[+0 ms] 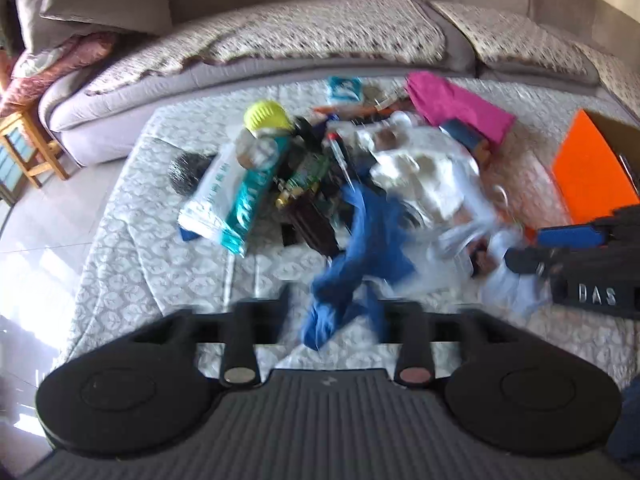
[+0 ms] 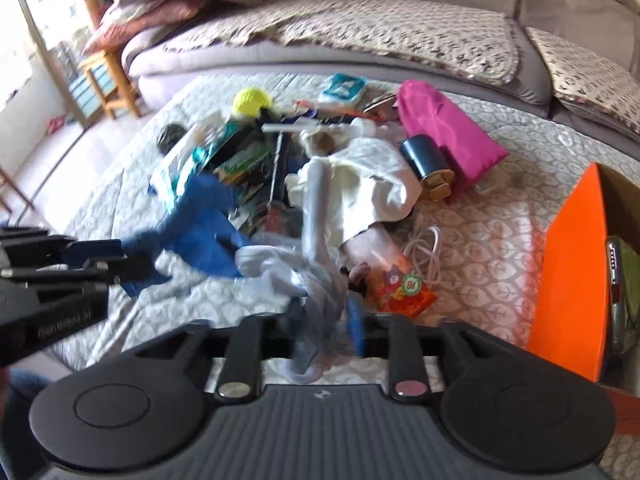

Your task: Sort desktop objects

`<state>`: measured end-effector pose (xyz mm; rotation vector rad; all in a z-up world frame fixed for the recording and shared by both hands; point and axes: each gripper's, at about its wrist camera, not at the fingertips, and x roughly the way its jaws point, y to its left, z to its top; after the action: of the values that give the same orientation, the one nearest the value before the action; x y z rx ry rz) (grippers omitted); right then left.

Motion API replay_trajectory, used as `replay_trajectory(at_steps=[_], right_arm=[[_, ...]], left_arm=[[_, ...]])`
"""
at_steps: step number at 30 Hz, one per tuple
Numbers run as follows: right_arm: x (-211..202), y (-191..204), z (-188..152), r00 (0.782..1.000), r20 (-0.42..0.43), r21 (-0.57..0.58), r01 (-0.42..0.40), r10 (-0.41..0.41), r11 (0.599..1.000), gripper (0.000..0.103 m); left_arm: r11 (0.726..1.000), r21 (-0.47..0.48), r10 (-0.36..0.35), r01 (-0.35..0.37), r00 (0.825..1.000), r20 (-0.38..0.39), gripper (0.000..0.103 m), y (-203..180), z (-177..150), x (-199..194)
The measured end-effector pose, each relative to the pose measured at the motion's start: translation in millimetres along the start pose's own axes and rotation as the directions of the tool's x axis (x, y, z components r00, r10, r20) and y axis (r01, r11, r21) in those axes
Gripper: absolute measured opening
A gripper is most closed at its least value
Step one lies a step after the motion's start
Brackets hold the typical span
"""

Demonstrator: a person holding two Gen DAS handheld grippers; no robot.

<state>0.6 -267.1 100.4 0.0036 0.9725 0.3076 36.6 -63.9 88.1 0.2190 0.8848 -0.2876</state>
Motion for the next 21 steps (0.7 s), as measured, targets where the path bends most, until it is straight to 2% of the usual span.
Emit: replay_trajectory(at_steps=[1,6,9,13,16,18,21], right_arm=[[-2.9,-0.8,1.2,1.0,0.013,0.009,-0.004,0.004,1.0,0.064],[-31.3,-14.6,11.9,0.999,0.053,0.02,0.009,-0.01,1.0,0.064],[-67.4,-40.1,16.8,0.994,0.098,0.033,0.048,-0.051,0.998,0.066],[-111.6,-97.9,11.0,0.975,0.137,0.102,0.163,-0.176,0.981,0.071],[-132.5,-145.4,-6.7,0.949,0.138,0.173,0.257,-0.282,0.951,0.076],[-140.5,-174.7,-23.3,0.936,0.125,0.242,0.294,-0.33,0.925,0.092],[-152.7,-208.1,-46.1,0.924,0.131,0.335,0.3,-0.36,0.893,0.103]], left_arm=[[1.0,-0.01,0.0,0.0,1.0,0.024,0.074,1.3,0.7,-3.3],[1.0,0.011,-0.027,0.027,0.998,0.052,0.074,-10.3,10.9,-22.5],[0.995,0.038,-0.089,0.087,0.993,0.073,0.074,-33.4,20.8,-35.8],[0.977,0.123,-0.186,0.172,0.976,0.11,0.074,-91.7,29.3,-48.0],[0.954,0.21,-0.244,0.215,0.962,0.12,0.075,-145.7,32.3,-55.3],[0.935,0.265,-0.27,0.234,0.957,0.108,0.08,-183.3,32.4,-56.1],[0.913,0.326,-0.295,0.245,0.949,0.113,0.1,-230.6,32.4,-54.7]])
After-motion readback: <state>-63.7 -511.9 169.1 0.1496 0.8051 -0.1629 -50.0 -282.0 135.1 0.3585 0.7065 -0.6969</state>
